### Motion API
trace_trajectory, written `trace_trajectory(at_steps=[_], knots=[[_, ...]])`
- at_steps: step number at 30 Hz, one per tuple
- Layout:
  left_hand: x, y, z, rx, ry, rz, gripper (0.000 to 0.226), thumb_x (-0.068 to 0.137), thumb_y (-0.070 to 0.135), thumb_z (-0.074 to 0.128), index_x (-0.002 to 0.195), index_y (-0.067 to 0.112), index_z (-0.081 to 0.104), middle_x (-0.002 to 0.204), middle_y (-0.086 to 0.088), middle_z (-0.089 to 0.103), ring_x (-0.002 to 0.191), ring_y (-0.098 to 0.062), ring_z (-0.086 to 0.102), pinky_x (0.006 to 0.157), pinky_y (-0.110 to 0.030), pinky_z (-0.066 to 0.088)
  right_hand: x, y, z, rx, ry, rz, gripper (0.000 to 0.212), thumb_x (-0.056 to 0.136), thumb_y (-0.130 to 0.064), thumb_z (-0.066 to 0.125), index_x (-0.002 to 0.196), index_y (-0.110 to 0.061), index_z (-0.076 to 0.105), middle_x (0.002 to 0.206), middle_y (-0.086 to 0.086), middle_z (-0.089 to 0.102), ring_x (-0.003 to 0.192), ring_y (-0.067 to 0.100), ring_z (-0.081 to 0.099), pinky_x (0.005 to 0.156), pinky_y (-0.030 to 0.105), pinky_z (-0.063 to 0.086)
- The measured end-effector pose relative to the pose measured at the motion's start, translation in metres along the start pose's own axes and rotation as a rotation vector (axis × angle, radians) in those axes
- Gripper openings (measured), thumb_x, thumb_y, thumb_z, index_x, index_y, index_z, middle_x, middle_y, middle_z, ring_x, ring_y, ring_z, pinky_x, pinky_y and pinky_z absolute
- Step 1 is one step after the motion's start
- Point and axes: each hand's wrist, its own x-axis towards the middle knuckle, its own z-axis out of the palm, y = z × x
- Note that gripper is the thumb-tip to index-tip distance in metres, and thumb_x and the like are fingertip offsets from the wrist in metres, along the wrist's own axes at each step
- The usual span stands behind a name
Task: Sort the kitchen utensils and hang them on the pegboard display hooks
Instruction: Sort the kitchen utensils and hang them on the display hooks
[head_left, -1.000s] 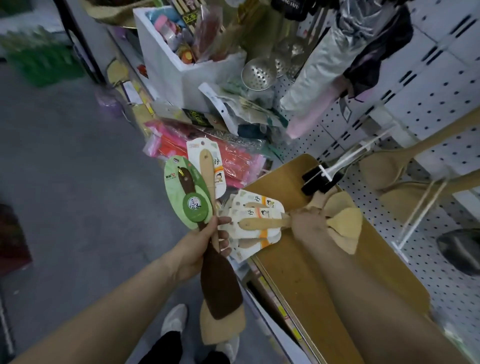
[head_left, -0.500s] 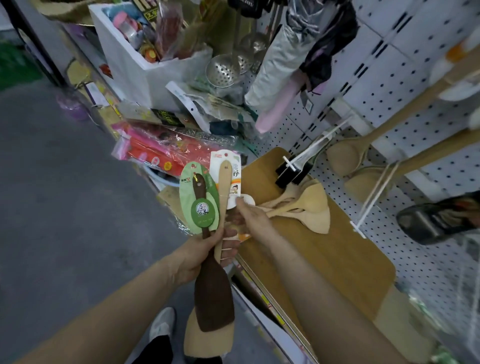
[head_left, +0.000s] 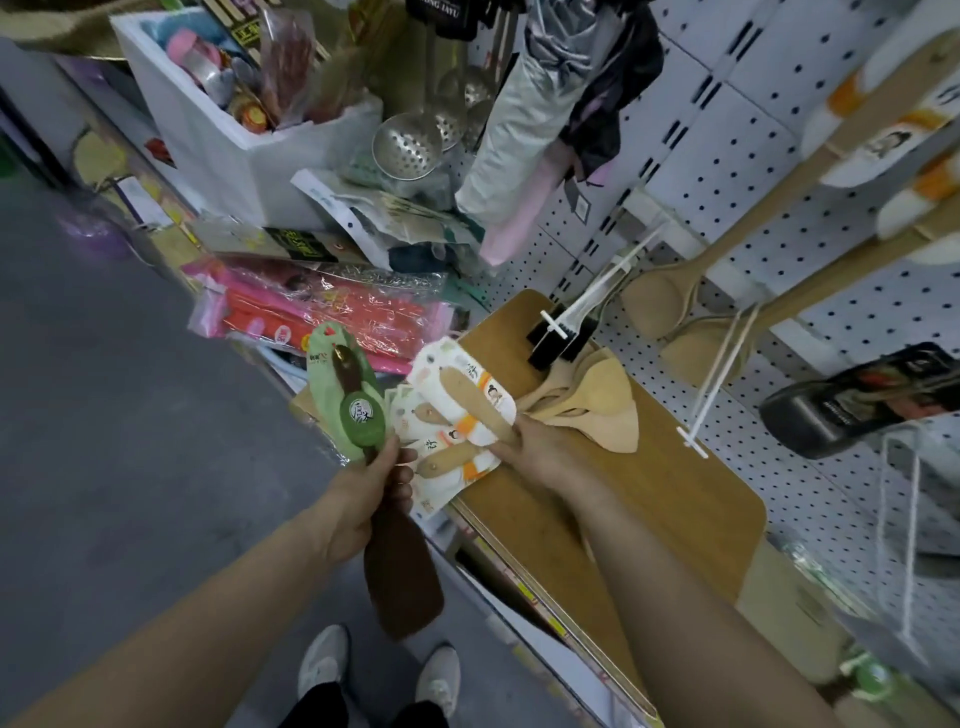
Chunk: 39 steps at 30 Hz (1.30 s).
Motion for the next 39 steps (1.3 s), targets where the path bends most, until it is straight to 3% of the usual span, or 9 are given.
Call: trace_trajectory(at_steps=[4, 11, 16, 19, 23, 26, 30, 34, 39], knots=[[-0.001, 0.006, 0.003, -0.123, -0.054, -0.016, 0.028, 0.098, 0.033, 0.049, 0.086, 0.009, 0.053, 0.059, -0.003, 0.056, 0.057, -0.016, 0.061, 0.062, -0.029, 0.057, 0.022, -0.003, 0.007, -0.504, 0.098, 0.025, 0.031, 0.098, -0.008, 0.039, 0.128, -0.008, 0.049, 0.125, 0.018, 0.061, 0.114, 0.035, 0.056, 0.085, 0.037, 0.045], [-0.003, 0.011, 0.003, -0.151, -0.154, -0.061, 0.013, 0.102, 0.009, 0.039, 0.099, 0.007, 0.052, 0.083, -0.014, 0.066, 0.090, -0.031, 0.068, 0.090, -0.042, 0.051, 0.038, -0.016, 0.009, -0.728, 0.196, 0.085, 0.036, 0.095, 0.000, 0.040, 0.131, -0.006, 0.043, 0.124, 0.014, 0.063, 0.120, 0.033, 0.054, 0.091, 0.035, 0.045], [-0.005, 0.002, -0.002, -0.057, -0.207, -0.019, 0.028, 0.103, 0.015, 0.038, 0.104, 0.004, 0.063, 0.086, -0.012, 0.069, 0.093, -0.025, 0.069, 0.089, -0.038, 0.051, 0.036, -0.011, 0.007, -0.562, 0.125, 0.049, 0.068, 0.090, 0.005, 0.050, 0.150, -0.011, 0.023, 0.146, 0.017, 0.032, 0.132, 0.040, 0.036, 0.105, 0.041, 0.038], [-0.006, -0.004, 0.004, -0.007, -0.280, -0.001, 0.028, 0.101, 0.016, 0.041, 0.114, 0.007, 0.065, 0.092, -0.010, 0.067, 0.092, -0.021, 0.069, 0.097, -0.035, 0.048, 0.020, -0.009, 0.022, -0.372, 0.228, -0.048, 0.059, 0.093, 0.000, 0.048, 0.148, -0.014, 0.030, 0.139, 0.017, 0.040, 0.125, 0.037, 0.045, 0.100, 0.041, 0.041], [-0.008, -0.011, 0.023, 0.075, -0.344, 0.002, 0.026, 0.099, 0.015, 0.046, 0.117, 0.011, 0.065, 0.086, -0.005, 0.069, 0.084, -0.016, 0.070, 0.082, -0.026, 0.053, -0.016, -0.017, 0.043, 0.354, 0.266, 0.014, 0.030, 0.103, -0.027, 0.045, 0.126, -0.016, 0.060, 0.111, 0.010, 0.067, 0.102, 0.025, 0.063, 0.085, 0.034, 0.050], [-0.014, -0.022, 0.042, 0.161, -0.382, -0.035, 0.024, 0.098, 0.012, 0.049, 0.113, 0.005, 0.066, 0.084, -0.008, 0.073, 0.078, -0.017, 0.072, 0.074, -0.024, 0.056, -0.043, -0.019, 0.041, 0.885, 0.184, 0.093, 0.019, 0.101, -0.035, 0.050, 0.103, -0.021, 0.064, 0.078, -0.002, 0.064, 0.057, 0.003, 0.060, 0.049, 0.023, 0.048], [-0.024, -0.044, 0.065, 0.282, -0.433, -0.088, 0.019, 0.097, 0.010, 0.050, 0.105, 0.000, 0.065, 0.086, -0.011, 0.074, 0.074, -0.017, 0.072, 0.066, -0.022, 0.058, -0.062, 0.010, 0.044, 0.966, 0.204, 0.135, 0.020, 0.091, -0.022, 0.069, 0.105, -0.013, 0.058, 0.077, -0.001, 0.061, 0.042, -0.002, 0.050, 0.036, 0.017, 0.036], [-0.030, -0.070, 0.082, 0.395, -0.478, -0.169, 0.015, 0.089, 0.006, 0.061, 0.100, 0.004, 0.070, 0.097, -0.011, 0.073, 0.087, -0.018, 0.070, 0.077, -0.026, 0.057, -0.084, 0.048, 0.040, 1.015, 0.183, 0.140, 0.038, 0.089, -0.012, 0.071, 0.121, -0.006, 0.052, 0.099, 0.008, 0.066, 0.068, 0.015, 0.061, 0.046, 0.023, 0.047], [-0.034, -0.106, 0.098, 0.557, -0.448, -0.272, 0.024, 0.090, 0.013, 0.063, 0.113, 0.008, 0.063, 0.111, -0.011, 0.070, 0.099, -0.017, 0.066, 0.086, -0.028, 0.050, -0.104, 0.103, 0.033, 0.810, 0.205, 0.114, 0.042, 0.087, -0.014, 0.073, 0.124, -0.017, 0.053, 0.121, 0.006, 0.067, 0.109, 0.025, 0.064, 0.094, 0.041, 0.053]])
